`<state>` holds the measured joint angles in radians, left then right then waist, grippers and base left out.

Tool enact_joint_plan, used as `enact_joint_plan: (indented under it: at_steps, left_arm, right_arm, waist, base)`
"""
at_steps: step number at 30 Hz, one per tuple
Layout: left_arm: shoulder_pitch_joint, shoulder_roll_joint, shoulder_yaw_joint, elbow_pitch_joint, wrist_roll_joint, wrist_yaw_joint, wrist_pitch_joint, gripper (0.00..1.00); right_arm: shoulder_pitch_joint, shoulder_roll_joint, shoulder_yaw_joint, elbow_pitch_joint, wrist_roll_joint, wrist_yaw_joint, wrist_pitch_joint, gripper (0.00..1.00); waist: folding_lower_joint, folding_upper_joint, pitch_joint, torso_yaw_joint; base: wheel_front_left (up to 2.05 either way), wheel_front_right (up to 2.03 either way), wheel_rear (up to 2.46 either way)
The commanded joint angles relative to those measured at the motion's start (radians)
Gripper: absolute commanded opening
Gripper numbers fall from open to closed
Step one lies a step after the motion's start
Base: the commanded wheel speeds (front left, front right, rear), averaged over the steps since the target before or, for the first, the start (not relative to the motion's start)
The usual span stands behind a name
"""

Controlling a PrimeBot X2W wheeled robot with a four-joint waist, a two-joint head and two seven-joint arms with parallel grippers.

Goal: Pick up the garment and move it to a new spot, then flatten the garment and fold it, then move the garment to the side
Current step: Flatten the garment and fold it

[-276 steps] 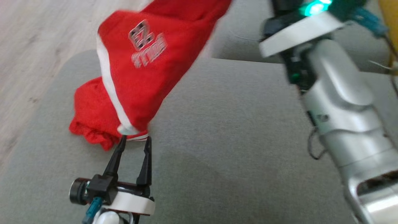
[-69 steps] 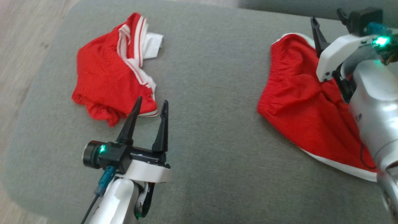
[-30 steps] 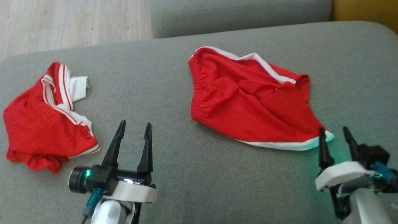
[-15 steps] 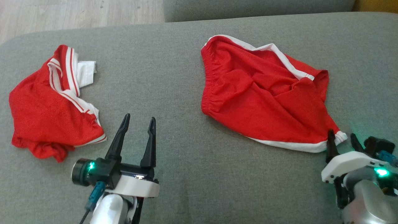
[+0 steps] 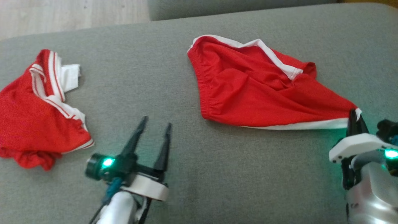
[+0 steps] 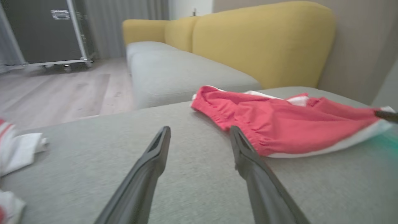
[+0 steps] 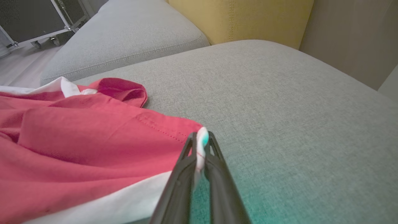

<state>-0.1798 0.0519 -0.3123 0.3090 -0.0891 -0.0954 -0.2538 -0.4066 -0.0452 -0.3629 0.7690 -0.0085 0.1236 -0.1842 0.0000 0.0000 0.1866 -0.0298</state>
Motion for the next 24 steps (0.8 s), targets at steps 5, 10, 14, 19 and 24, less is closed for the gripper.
enact_joint_plan:
  at_steps: [5, 10, 14, 19, 24]
  left_arm:
    - [-0.154, 0.021, -0.107, 0.122, 0.046, -0.030, -0.008, 1.00]
    - [-0.279, 0.022, -0.234, 0.268, 0.035, -0.035, -0.008, 1.00]
    - [-0.364, 0.025, -0.322, 0.363, -0.010, -0.035, -0.008, 1.00]
    - [-0.436, 0.025, -0.371, 0.431, -0.050, -0.035, -0.008, 1.00]
    - [-0.462, 0.023, -0.385, 0.451, -0.076, -0.035, -0.008, 1.00]
  right_arm:
    - [-0.069, -0.005, 0.040, -0.027, 0.040, 0.007, 0.013, 0.00]
    - [-0.103, -0.005, 0.077, -0.021, 0.068, 0.007, 0.012, 0.00]
    - [-0.119, -0.005, 0.104, -0.017, 0.085, 0.007, 0.008, 0.00]
    - [-0.129, -0.005, 0.132, -0.012, 0.102, 0.007, 0.000, 0.00]
    - [-0.132, -0.005, 0.148, -0.011, 0.111, 0.007, -0.004, 0.00]
  waist:
    - [0.0000, 0.0000, 0.052, -0.043]
    - [0.0000, 0.0000, 0.089, -0.068]
    - [0.0000, 0.0000, 0.110, -0.083]
    - [0.0000, 0.0000, 0.123, -0.094]
    - [0.0000, 0.0000, 0.128, -0.098]
  base:
    - [0.00, 0.00, 0.00]
    - [0.00, 0.00, 0.00]
    - [0.00, 0.00, 0.00]
    - [0.00, 0.00, 0.00]
    - [0.00, 0.00, 0.00]
